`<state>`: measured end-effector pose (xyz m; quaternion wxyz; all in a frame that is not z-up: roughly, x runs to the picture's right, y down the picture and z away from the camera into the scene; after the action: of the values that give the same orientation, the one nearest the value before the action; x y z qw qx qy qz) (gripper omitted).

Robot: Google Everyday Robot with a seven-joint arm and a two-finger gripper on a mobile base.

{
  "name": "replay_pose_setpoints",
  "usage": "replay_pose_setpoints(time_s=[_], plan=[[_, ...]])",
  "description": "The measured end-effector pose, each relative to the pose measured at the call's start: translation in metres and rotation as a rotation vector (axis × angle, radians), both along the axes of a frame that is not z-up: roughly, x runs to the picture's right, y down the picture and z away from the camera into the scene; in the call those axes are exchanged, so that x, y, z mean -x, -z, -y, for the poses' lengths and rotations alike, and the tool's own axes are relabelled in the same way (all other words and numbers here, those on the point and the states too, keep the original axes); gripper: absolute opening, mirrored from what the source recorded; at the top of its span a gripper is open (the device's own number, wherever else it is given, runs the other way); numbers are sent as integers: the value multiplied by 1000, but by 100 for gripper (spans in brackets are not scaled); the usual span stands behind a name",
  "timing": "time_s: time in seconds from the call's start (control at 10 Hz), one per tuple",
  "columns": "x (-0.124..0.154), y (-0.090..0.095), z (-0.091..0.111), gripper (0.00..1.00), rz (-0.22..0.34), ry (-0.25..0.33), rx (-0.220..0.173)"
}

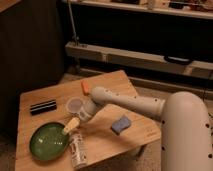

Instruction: Stand the bottle upright

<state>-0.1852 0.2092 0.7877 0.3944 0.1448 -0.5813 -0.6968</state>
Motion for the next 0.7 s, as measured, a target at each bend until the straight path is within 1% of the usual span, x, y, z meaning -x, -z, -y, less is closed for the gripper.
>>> replay_pose_setpoints(time_s=[0.3, 0.6, 0.7], plan=[[2, 1, -2, 80, 26, -10, 28], [4, 2, -6, 80, 35, -7, 34], [5, 2, -7, 78, 35, -5, 32]])
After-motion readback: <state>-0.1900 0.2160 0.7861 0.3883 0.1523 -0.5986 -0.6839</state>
